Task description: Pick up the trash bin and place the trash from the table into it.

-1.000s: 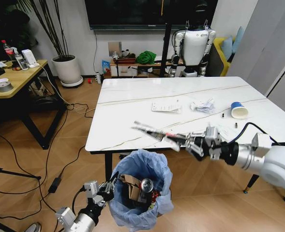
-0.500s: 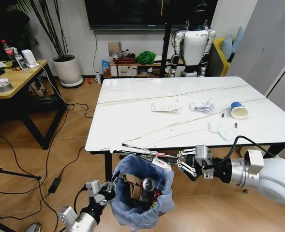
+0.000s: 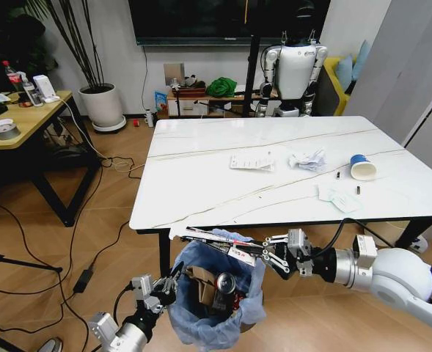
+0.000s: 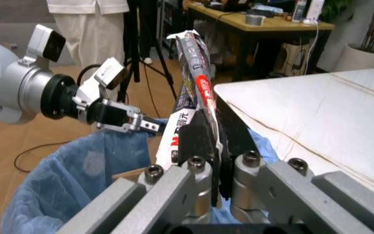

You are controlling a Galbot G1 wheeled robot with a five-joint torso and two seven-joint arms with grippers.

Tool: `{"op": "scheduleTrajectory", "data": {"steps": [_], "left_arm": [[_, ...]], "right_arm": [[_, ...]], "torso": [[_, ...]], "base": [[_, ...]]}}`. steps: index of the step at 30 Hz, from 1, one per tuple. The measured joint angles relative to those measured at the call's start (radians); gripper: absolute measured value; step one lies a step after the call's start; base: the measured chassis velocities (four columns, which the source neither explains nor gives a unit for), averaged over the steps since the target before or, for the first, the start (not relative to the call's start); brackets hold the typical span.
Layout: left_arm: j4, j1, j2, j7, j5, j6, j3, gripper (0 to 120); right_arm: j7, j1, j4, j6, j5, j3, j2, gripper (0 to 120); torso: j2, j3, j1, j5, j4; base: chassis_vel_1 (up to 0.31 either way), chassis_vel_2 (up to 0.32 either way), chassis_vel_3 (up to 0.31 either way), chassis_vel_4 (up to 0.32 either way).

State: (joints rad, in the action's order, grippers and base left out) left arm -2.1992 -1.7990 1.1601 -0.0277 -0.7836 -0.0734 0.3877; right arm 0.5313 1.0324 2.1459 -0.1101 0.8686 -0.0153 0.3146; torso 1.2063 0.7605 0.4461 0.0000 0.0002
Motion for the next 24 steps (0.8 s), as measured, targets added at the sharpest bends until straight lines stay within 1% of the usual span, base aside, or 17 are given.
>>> {"op": "scheduleTrajectory", "data": {"steps": [3, 11, 13, 19, 24], "left_arm": [[-0.001, 0.002, 0.003, 0.0, 0.001, 0.0, 0.001, 0], [-0.008, 0.001, 0.003, -0.002, 0.002, -0.002, 0.0, 0], [-0.015, -0.002, 0.002, -0.003, 0.003, -0.003, 0.001, 0], [-0.019, -0.007, -0.004, -0.003, 0.003, -0.004, 0.005, 0], [-0.019, -0.004, 0.0, -0.003, 0.004, -0.006, 0.002, 0]], "right_arm": [[0.0, 0.003, 0.011, 0.004, -0.035, -0.001, -0.001, 0], [-0.005, 0.007, 0.065, 0.029, -0.035, 0.036, -0.027, 0], [-0.008, 0.001, 0.086, 0.055, -0.037, 0.041, -0.031, 0], [-0.01, 0.002, 0.091, 0.085, -0.047, 0.048, -0.034, 0], [-0.017, 0.011, 0.099, 0.14, -0.052, 0.076, -0.058, 0]], "torso": [[0.0, 0.0, 0.0, 0.0001, -0.0001], [0.0, 0.0, 0.0, -0.0003, 0.0], [0.0, 0.0, 0.0, 0.0, -0.0001], [0.0, 0.0, 0.0, 0.0002, 0.0], [0.0, 0.0, 0.0, 0.0, -0.0001]], "base": [[0.0, 0.0, 0.0, 0.0], [0.0, 0.0, 0.0, 0.0], [0.0, 0.0, 0.0, 0.0], [0.0, 0.0, 0.0, 0.0], [0.0, 0.0, 0.0, 0.0]]}}
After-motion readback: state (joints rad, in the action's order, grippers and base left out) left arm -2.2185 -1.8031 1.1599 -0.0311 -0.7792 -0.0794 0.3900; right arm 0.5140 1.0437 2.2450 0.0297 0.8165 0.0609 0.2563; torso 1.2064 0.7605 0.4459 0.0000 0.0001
